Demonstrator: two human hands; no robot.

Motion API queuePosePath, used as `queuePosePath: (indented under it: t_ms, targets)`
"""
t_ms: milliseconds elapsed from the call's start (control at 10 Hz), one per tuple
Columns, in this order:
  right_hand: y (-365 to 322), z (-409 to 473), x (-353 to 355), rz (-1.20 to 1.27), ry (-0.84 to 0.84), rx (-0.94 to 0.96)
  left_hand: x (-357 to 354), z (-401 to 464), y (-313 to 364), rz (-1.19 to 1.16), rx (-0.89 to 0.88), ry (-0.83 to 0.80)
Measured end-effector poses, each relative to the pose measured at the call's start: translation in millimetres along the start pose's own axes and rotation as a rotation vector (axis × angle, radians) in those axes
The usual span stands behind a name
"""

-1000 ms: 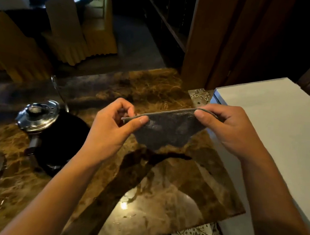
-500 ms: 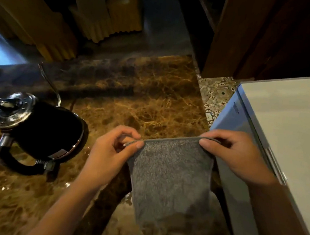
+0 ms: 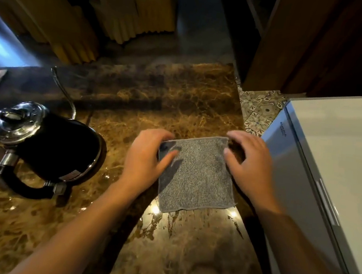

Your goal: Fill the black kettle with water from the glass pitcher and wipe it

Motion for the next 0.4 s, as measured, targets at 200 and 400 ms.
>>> queuePosePath:
  t_ms: [200,400]
  targets:
    - [5,-27,-44,-0.252,-0.419,0.087,-17,-17,-24,0.401,-0.035,-0.304]
    - [-33,-10,-19,-0.173,-0.15,-0.02,20,-9,-12,0.176,-0.111,-0.224]
Point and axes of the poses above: each hand's wrist, its own z-axis towards the middle knuckle, its own x-axis out of the back of the hand, y = z × x, the point moved 7 cm from there along z, towards the middle knuckle, and after that the axes turned 5 degrees about x, right-handed, at the moved point
